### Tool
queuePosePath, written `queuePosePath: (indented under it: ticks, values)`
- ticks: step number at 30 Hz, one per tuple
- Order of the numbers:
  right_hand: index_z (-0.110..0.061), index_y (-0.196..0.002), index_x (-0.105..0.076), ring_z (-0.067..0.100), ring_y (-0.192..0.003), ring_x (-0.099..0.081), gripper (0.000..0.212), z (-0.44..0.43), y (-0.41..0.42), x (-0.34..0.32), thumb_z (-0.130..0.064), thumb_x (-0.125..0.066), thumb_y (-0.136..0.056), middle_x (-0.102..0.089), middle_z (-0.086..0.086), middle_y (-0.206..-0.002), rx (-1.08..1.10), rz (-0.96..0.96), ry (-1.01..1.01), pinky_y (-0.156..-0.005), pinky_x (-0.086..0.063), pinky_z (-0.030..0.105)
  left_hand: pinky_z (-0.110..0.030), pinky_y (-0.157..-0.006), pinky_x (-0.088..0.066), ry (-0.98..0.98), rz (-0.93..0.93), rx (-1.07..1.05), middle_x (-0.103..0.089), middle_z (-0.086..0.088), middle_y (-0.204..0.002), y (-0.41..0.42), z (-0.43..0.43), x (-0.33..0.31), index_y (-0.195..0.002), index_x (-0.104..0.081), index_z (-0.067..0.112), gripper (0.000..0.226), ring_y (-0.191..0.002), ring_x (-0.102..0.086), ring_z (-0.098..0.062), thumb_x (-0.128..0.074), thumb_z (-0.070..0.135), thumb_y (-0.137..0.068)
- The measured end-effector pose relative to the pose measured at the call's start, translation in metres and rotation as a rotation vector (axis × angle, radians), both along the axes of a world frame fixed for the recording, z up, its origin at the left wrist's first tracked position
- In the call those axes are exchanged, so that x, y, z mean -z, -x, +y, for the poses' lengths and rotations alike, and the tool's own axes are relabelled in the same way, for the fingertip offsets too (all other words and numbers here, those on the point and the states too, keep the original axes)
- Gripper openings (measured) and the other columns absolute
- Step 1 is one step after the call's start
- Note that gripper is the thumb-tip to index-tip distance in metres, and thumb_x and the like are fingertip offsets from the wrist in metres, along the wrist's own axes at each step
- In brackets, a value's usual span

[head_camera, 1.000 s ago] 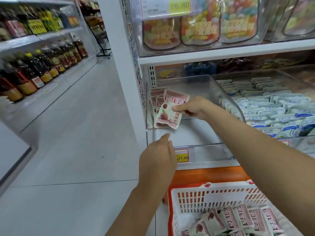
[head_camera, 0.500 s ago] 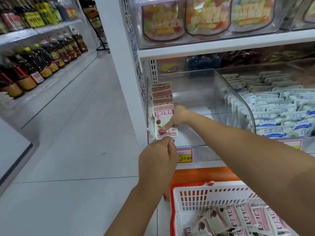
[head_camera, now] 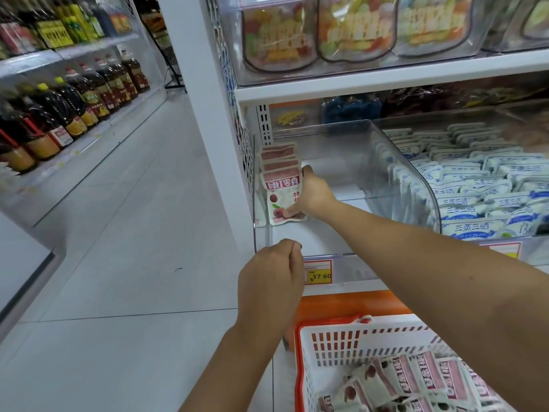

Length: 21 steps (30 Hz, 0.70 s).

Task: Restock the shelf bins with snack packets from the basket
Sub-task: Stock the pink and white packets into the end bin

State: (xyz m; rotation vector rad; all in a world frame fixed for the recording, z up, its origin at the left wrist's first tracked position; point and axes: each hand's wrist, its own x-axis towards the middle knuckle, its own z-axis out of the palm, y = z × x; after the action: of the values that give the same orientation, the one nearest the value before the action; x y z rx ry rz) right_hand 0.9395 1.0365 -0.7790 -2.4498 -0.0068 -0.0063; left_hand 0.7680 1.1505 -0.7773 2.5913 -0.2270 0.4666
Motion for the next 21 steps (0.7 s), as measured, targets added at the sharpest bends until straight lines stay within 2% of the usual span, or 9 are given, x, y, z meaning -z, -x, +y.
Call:
queuePosePath:
  ticks: [5,8,11,12,14,16,17,19,21]
  values:
    - [-0.006,-0.124,-0.038,0.03,-0.111,-0.055,0.087,0.0,0.004,0.004,-0.023,-0.091,-0.057,-0.055,0.011,-0.121,0.026,0.128,0.073,-0.089,-0.048,0.036,-0.003,-0.061,-0.028,-0.004,-0.003,-0.002,-0.068,0.006,-0.095,0.002,-0.001,-0.001,-0.11,-0.064,0.024,0.053,-0.077,-0.052,-0.005,-0.017,0.045,-0.094]
    - [-0.004,-0.126,-0.037,0.029,-0.113,-0.055,0.08,-0.002,0.008,-0.001,-0.019,-0.087,-0.065,-0.055,0.012,-0.122,0.054,0.144,0.054,-0.09,-0.05,0.035,-0.011,-0.075,-0.041,-0.029,0.071,0.006,-0.065,0.008,-0.107,0.002,0.0,-0.004,-0.119,-0.057,0.027,0.043,-0.093,-0.057,-0.007,-0.022,0.043,-0.1]
    - [-0.001,-0.128,-0.036,0.029,-0.113,-0.057,0.072,-0.006,0.019,-0.016,-0.018,-0.08,-0.074,-0.057,0.012,-0.119,0.101,0.135,-0.008,-0.082,-0.048,0.031,-0.017,-0.081,-0.044,0.022,-0.003,0.008,-0.064,0.005,-0.114,0.009,0.002,-0.006,-0.122,-0.058,0.023,0.036,-0.101,-0.06,-0.01,-0.032,0.036,-0.1]
    - [-0.001,-0.126,-0.04,0.029,-0.109,-0.06,0.063,-0.008,0.026,-0.024,-0.017,-0.077,-0.078,-0.059,0.013,-0.117,0.104,0.108,-0.039,-0.08,-0.05,0.032,-0.018,-0.079,-0.046,0.051,-0.072,0.021,-0.065,0.003,-0.112,0.013,0.003,-0.005,-0.119,-0.061,0.02,0.032,-0.099,-0.062,-0.011,-0.038,0.031,-0.1]
    - [-0.004,-0.111,-0.054,0.027,-0.094,-0.064,0.03,-0.017,0.049,-0.038,-0.013,-0.067,-0.086,-0.064,0.013,-0.106,0.052,-0.031,-0.053,-0.077,-0.052,0.033,-0.019,-0.073,-0.049,0.064,-0.214,0.069,-0.068,-0.001,-0.104,0.021,0.004,-0.001,-0.111,-0.065,0.015,0.025,-0.093,-0.064,-0.013,-0.047,0.025,-0.097]
    - [-0.005,-0.094,-0.061,0.019,-0.08,-0.057,0.007,-0.03,0.085,-0.045,-0.009,-0.058,-0.09,-0.064,0.009,-0.095,-0.027,-0.236,0.0,-0.069,-0.042,0.026,-0.018,-0.071,-0.049,0.061,-0.273,0.137,-0.068,0.0,-0.101,0.033,0.005,0.003,-0.107,-0.065,0.014,0.024,-0.089,-0.062,-0.01,-0.047,0.027,-0.095]
    - [-0.004,-0.09,-0.062,0.016,-0.076,-0.051,0.007,-0.037,0.106,-0.045,-0.008,-0.057,-0.09,-0.063,0.007,-0.091,-0.071,-0.34,0.021,-0.065,-0.038,0.023,-0.018,-0.071,-0.048,0.058,-0.239,0.169,-0.068,0.002,-0.101,0.04,0.005,0.004,-0.106,-0.065,0.016,0.025,-0.089,-0.06,-0.008,-0.046,0.029,-0.097]
    - [-0.006,-0.085,-0.063,0.012,-0.068,-0.047,0.007,-0.051,0.148,-0.037,-0.011,-0.059,-0.089,-0.061,0.004,-0.083,-0.155,-0.471,0.004,-0.061,-0.035,0.02,-0.016,-0.075,-0.043,-0.004,-0.042,0.186,-0.065,0.006,-0.104,0.056,0.004,0.009,-0.108,-0.063,0.02,0.028,-0.088,-0.054,-0.003,-0.041,0.035,-0.099]
    - [-0.012,-0.083,-0.062,0.009,-0.064,-0.047,0.009,-0.064,0.187,-0.017,-0.018,-0.063,-0.089,-0.057,-0.003,-0.078,-0.225,-0.449,-0.002,-0.06,-0.035,0.013,-0.015,-0.075,-0.038,-0.159,0.209,0.199,-0.064,0.01,-0.106,0.066,0.004,0.023,-0.11,-0.061,0.025,0.029,-0.086,-0.052,-0.001,-0.04,0.039,-0.098]
